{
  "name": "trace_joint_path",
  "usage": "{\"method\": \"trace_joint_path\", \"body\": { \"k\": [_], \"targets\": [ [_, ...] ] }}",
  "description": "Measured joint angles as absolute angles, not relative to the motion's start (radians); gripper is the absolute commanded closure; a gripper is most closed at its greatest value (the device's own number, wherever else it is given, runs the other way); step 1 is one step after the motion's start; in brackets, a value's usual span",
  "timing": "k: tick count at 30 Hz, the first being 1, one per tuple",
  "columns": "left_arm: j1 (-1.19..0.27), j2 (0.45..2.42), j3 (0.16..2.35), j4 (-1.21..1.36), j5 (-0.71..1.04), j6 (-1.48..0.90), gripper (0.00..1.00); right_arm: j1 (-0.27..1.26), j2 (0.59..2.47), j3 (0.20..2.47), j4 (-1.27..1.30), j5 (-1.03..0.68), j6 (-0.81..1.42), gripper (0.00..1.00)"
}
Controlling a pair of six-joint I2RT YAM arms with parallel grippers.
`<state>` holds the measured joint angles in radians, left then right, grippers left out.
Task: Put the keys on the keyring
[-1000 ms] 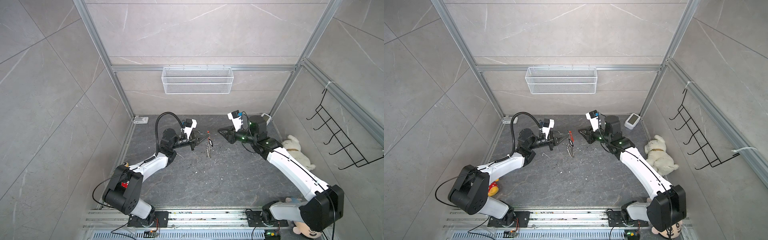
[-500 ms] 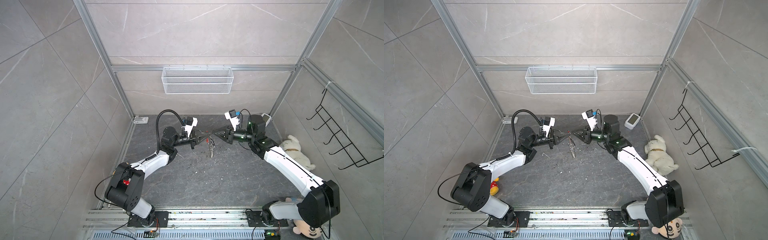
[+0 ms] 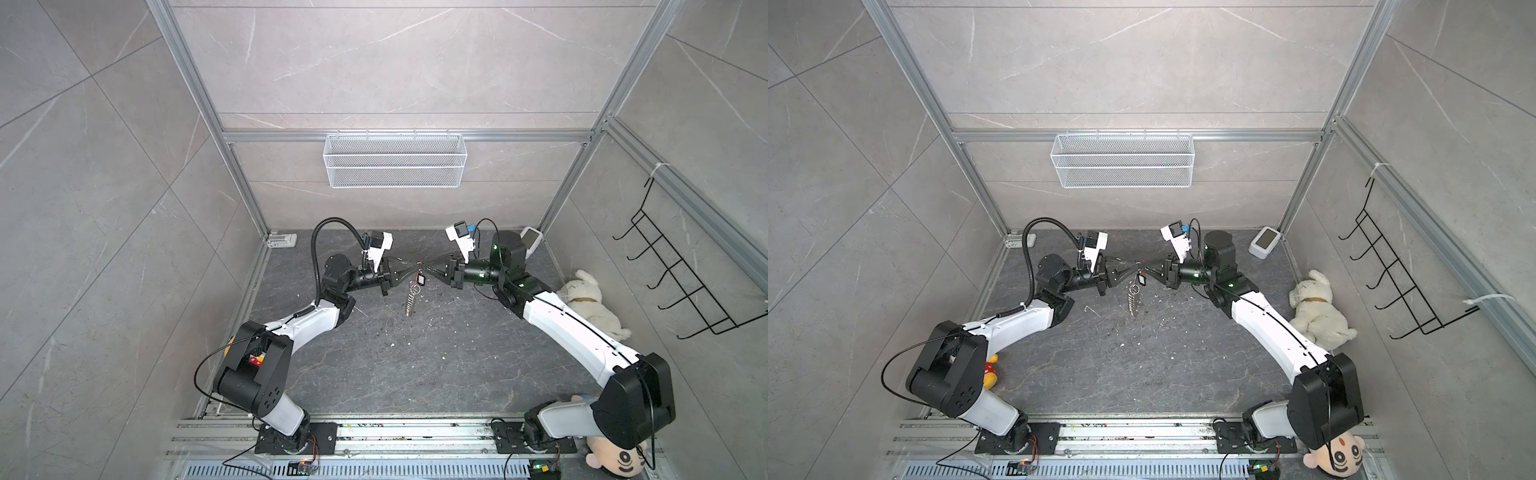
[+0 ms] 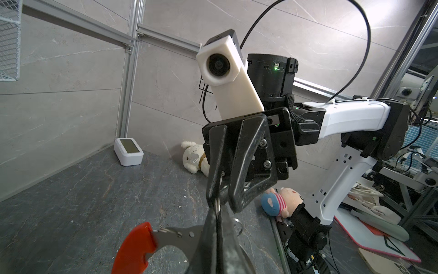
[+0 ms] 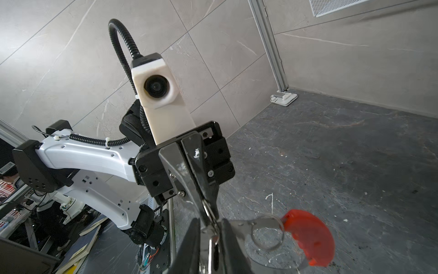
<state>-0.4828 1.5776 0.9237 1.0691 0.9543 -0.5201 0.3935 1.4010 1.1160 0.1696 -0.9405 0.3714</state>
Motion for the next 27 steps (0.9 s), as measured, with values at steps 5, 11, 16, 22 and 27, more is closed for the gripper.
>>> {"method": "trace_joint_path", "body": {
  "k": [5, 11, 16, 22, 27],
  "targets": [
    [-0.483, 1.579, 0.933, 1.093, 0.957, -0.536, 1.0, 0.4, 1.402, 1.116, 0.186, -0.944, 0.381, 0.84],
    [-0.478, 1.591, 0.935, 1.13, 0.97, -0.561, 1.0, 0.402, 1.412, 1.116, 0.207, -0.937, 0.395, 1.0],
    [-0.476, 1.592, 0.935, 1.131, 0.97, -0.57, 1.0, 0.402, 1.416, 1.116, 0.207, -0.931, 0.397, 1.0],
    [-0.476, 1.592, 0.935, 1.087, 0.97, -0.546, 0.99, 0.405, 1.412, 1.123, 0.149, -0.897, 0.353, 1.0],
    [-0.47, 1.574, 0.935, 0.955, 0.968, -0.443, 0.7, 0.417, 1.408, 1.166, -0.023, -0.826, 0.24, 1.0]
  ]
}}
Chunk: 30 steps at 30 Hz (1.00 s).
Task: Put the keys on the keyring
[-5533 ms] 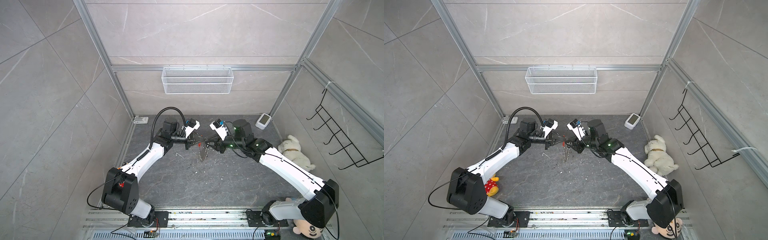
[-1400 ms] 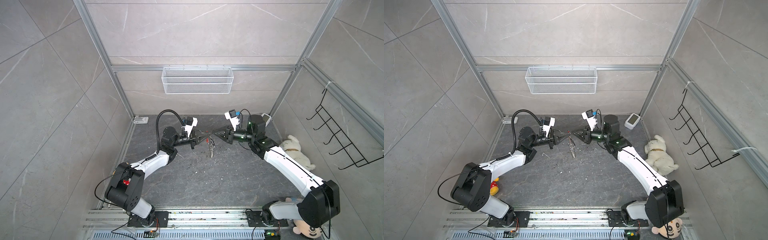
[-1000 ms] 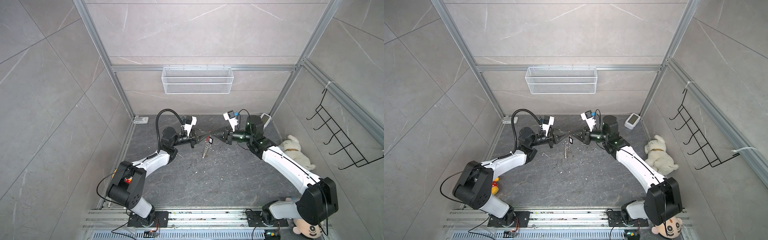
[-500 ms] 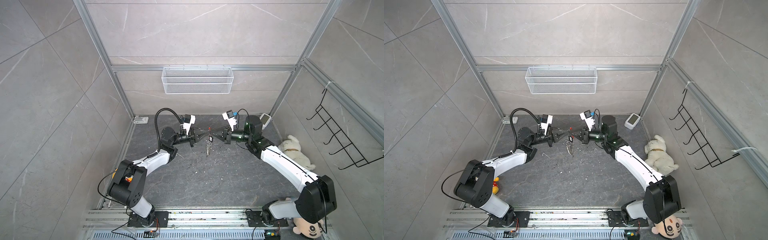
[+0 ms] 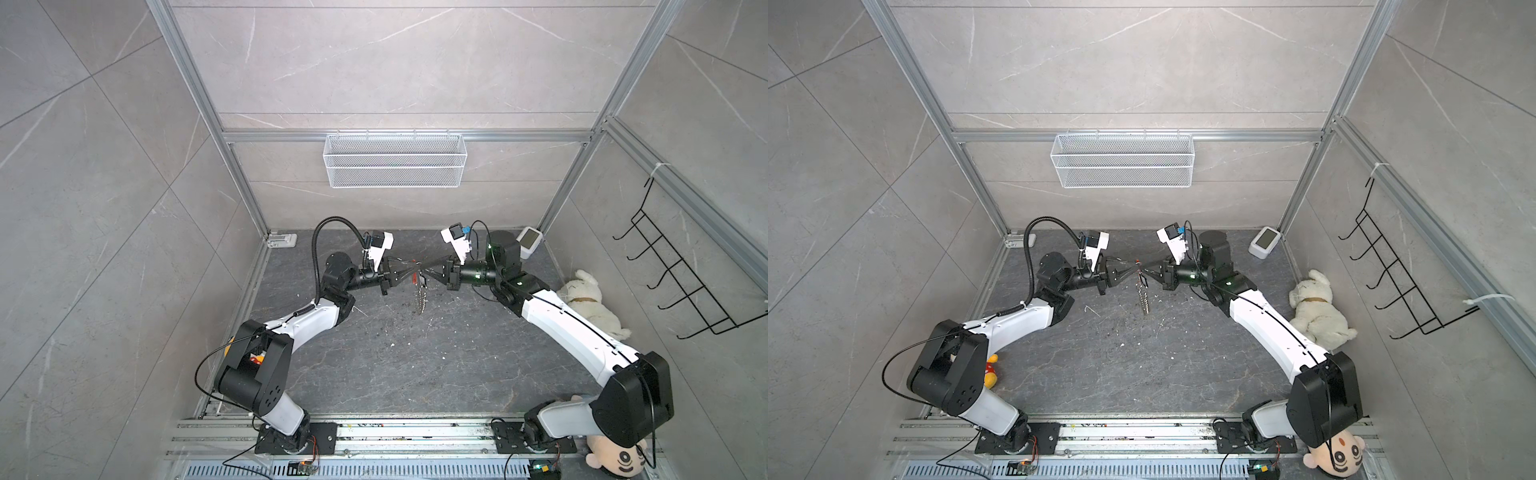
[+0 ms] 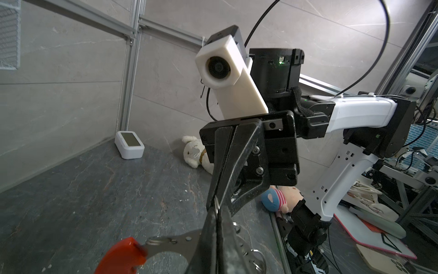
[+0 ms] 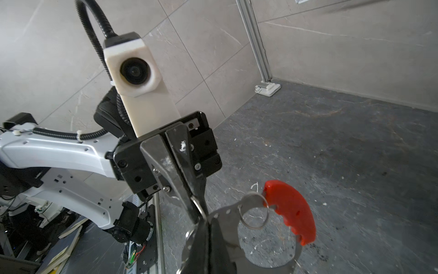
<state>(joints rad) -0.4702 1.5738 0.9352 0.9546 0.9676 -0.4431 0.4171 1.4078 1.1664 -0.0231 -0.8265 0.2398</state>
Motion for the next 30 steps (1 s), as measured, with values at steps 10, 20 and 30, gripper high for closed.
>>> {"method": "trace_joint_path", "body": {
  "k": [10, 20, 30],
  "targets": [
    [-0.416, 1.428, 1.073, 0.327, 0.882, 0.032, 0.63, 0.466, 1.407, 1.303, -0.348, -0.603, -0.012, 1.0],
    [-0.423, 1.456, 1.234, -0.079, 0.929, 0.352, 0.69, 0.577, 1.438, 1.362, -0.482, -0.432, -0.169, 1.0],
    [-0.423, 1.524, 1.322, -0.27, 1.003, 0.454, 0.73, 0.594, 1.438, 1.37, -0.506, -0.424, -0.207, 1.0]
  ]
}}
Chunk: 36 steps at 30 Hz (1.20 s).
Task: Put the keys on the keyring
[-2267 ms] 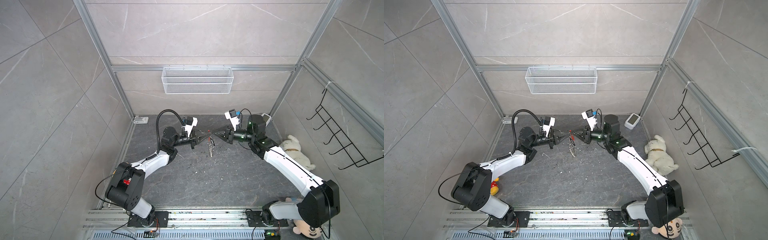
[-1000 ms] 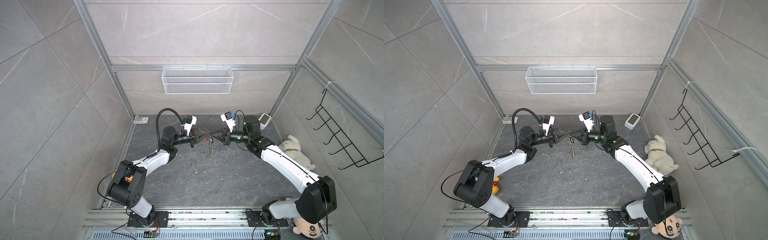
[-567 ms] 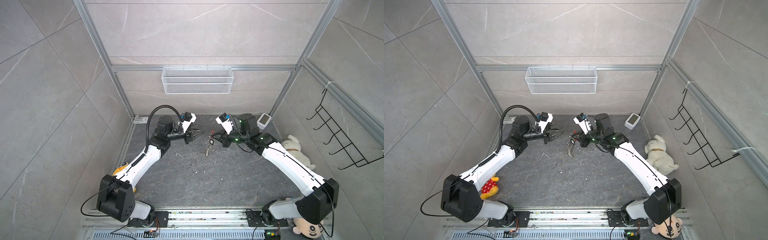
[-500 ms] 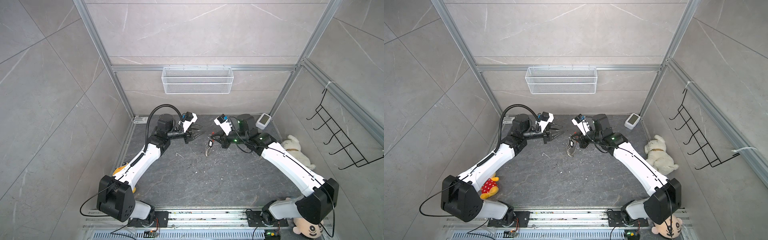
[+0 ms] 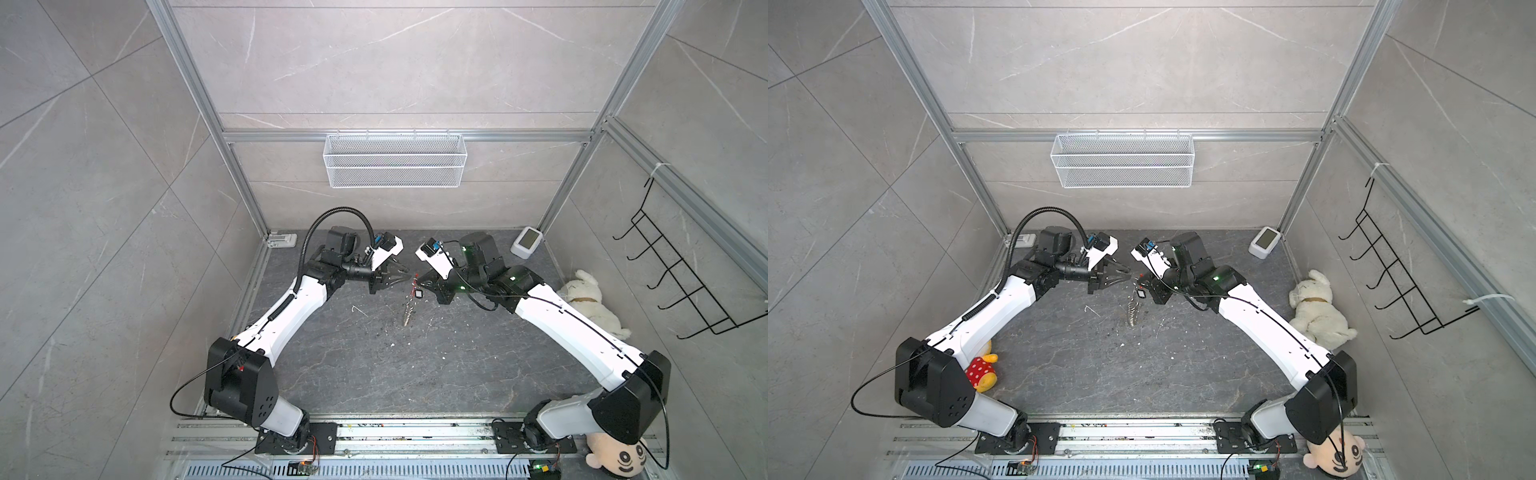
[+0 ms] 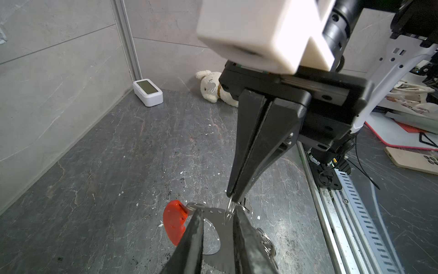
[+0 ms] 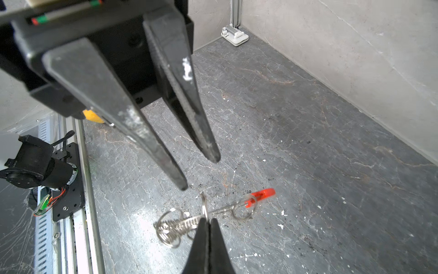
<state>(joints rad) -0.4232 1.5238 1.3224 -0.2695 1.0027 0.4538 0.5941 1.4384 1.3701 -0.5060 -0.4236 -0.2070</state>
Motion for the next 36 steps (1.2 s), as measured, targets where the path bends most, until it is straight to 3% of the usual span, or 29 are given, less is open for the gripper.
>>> {"method": "trace_joint_path", "body": {
  "k": [15, 20, 23, 26, 34, 36],
  "targets": [
    [-0.433, 1.578, 1.38, -0.374, 1.059, 0.481, 0.72, 0.6, 1.438, 1.405, -0.517, -0.426, -0.207, 1.0],
    [-0.435, 1.601, 1.404, -0.402, 1.076, 0.492, 0.85, 0.6, 1.438, 1.414, -0.521, -0.426, -0.207, 1.0],
    [-0.437, 1.609, 1.425, -0.426, 1.081, 0.503, 0.88, 0.598, 1.438, 1.421, -0.525, -0.423, -0.208, 1.0],
    [-0.437, 1.611, 1.436, -0.435, 1.084, 0.512, 1.0, 0.599, 1.439, 1.431, -0.528, -0.424, -0.208, 1.0],
    [-0.436, 1.617, 1.443, -0.441, 1.103, 0.514, 1.0, 0.595, 1.445, 1.442, -0.538, -0.42, -0.207, 1.0],
    [-0.436, 1.606, 1.401, -0.355, 1.107, 0.472, 1.0, 0.595, 1.444, 1.442, -0.533, -0.409, -0.201, 0.92]
  ]
}}
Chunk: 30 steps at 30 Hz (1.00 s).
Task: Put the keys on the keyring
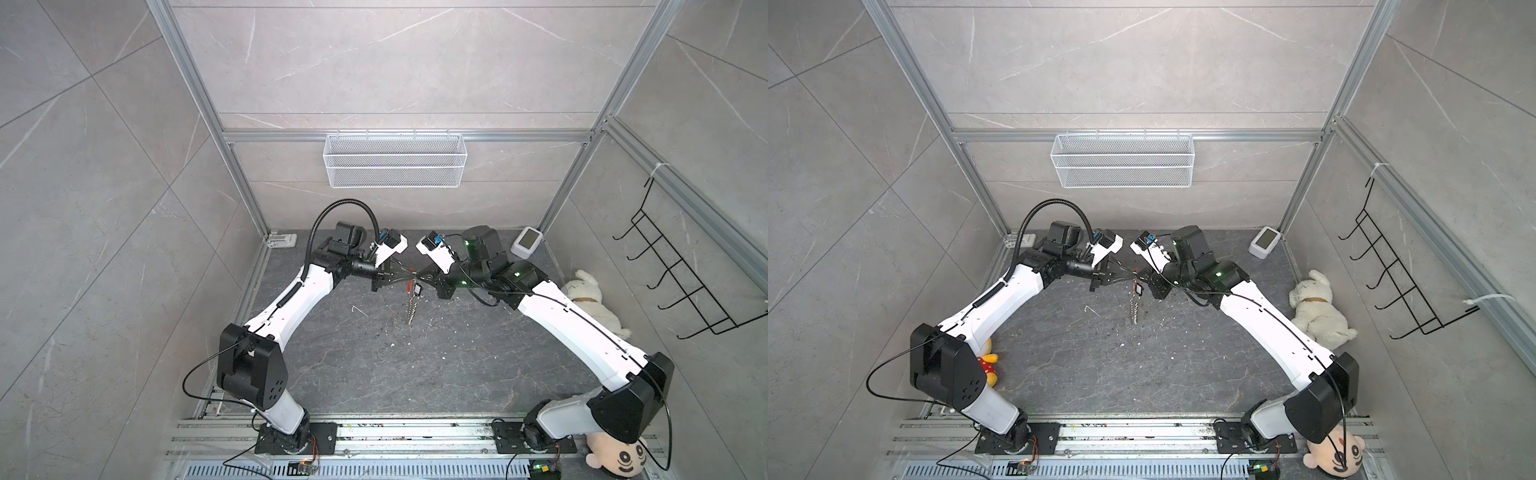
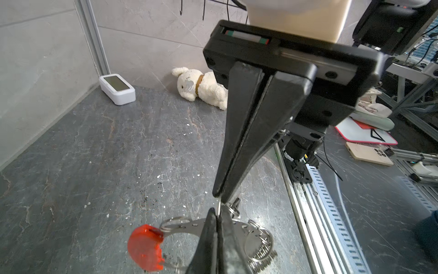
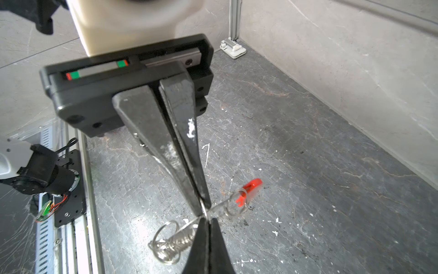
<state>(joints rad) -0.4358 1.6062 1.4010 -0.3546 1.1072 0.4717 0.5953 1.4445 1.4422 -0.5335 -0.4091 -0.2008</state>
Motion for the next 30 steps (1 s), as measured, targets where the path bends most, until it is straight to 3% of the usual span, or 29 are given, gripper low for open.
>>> {"method": "trace_joint_path", "body": {
  "k": [5, 10, 21, 26, 30],
  "targets": [
    [-0.436, 1.545, 1.178, 0.015, 1.106, 0.249, 1.0, 0.575, 1.393, 1.362, -0.458, -0.436, -0.128, 0.71],
    [-0.436, 1.544, 1.098, 0.267, 1.1, 0.084, 1.0, 0.477, 1.329, 1.279, -0.342, -0.548, -0.006, 0.63],
    [-0.436, 1.526, 1.084, 0.547, 1.094, -0.104, 1.0, 0.431, 1.367, 1.176, -0.121, -0.764, 0.195, 0.63],
    [-0.436, 1.521, 1.084, 0.578, 1.099, -0.131, 1.0, 0.427, 1.376, 1.176, -0.057, -0.813, 0.236, 0.71],
    [-0.436, 1.521, 1.084, 0.591, 1.103, -0.146, 1.0, 0.426, 1.382, 1.176, -0.032, -0.831, 0.25, 0.83]
  ]
}}
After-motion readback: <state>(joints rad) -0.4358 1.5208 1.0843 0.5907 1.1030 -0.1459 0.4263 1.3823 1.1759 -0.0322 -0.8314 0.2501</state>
